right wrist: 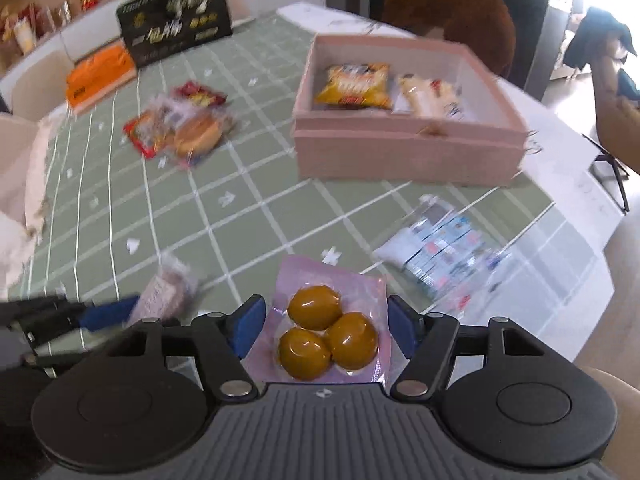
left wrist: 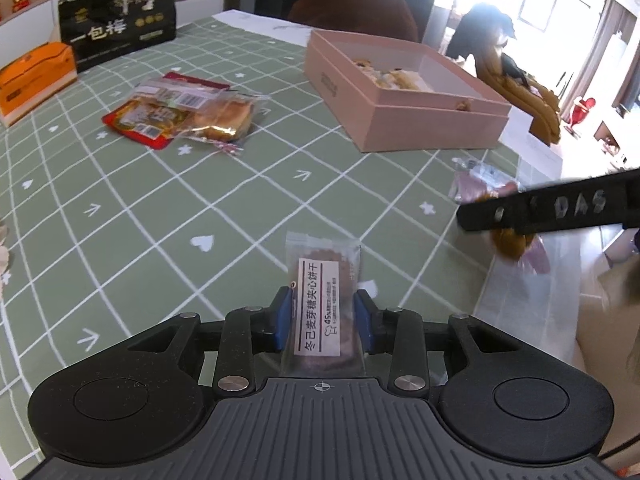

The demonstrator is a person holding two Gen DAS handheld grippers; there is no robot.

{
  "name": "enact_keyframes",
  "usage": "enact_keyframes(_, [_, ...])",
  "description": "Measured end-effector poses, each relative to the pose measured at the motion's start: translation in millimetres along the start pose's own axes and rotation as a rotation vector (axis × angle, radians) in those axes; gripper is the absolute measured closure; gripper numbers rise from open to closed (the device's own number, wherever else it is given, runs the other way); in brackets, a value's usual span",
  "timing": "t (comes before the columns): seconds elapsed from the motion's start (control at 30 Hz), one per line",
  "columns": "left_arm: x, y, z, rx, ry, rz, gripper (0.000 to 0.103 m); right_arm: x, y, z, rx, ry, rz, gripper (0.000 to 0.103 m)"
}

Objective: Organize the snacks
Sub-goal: 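Carry the packet and yellow-ball tray into the pink box and open both tools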

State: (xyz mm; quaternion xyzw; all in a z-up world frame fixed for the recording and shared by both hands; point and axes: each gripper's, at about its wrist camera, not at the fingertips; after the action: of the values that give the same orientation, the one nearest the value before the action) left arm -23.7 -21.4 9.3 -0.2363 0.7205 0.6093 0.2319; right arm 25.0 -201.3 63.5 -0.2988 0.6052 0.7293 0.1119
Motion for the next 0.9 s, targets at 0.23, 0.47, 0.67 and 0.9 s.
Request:
enact_keyframes(0.23, [-101,37,4,0.114,0.101,-0.184,0.065,-67,44,-29,-0.027,0.019,-0.182,0.037])
enact_keyframes(0.47, [-219,4,-25,0.214,0.096,-0.240,0.065,-185,75,-75,0.005,0.056,-0.367,0.036])
enact_keyframes(0.67, [-229,-119,-48,0.313,0.158,0.047,0.064,-213,19,-118,0.016,0.006,-0.309,0.036])
enact_keyframes(0.9, [-224,-110,-32,0.280,0.060,-0.007,0.064,-203,-73,-128,-0.027,-0.080,-0.105,0.032])
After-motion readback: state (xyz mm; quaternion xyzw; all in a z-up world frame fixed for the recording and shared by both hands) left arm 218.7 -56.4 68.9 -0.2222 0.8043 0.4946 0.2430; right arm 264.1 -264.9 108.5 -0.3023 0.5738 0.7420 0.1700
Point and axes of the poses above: each gripper's, at about its wrist camera, not at the fingertips, and y roughly against the way its jaws point, z to its left, x to its underside, and after that the axes turned 1 degree about y, right-handed
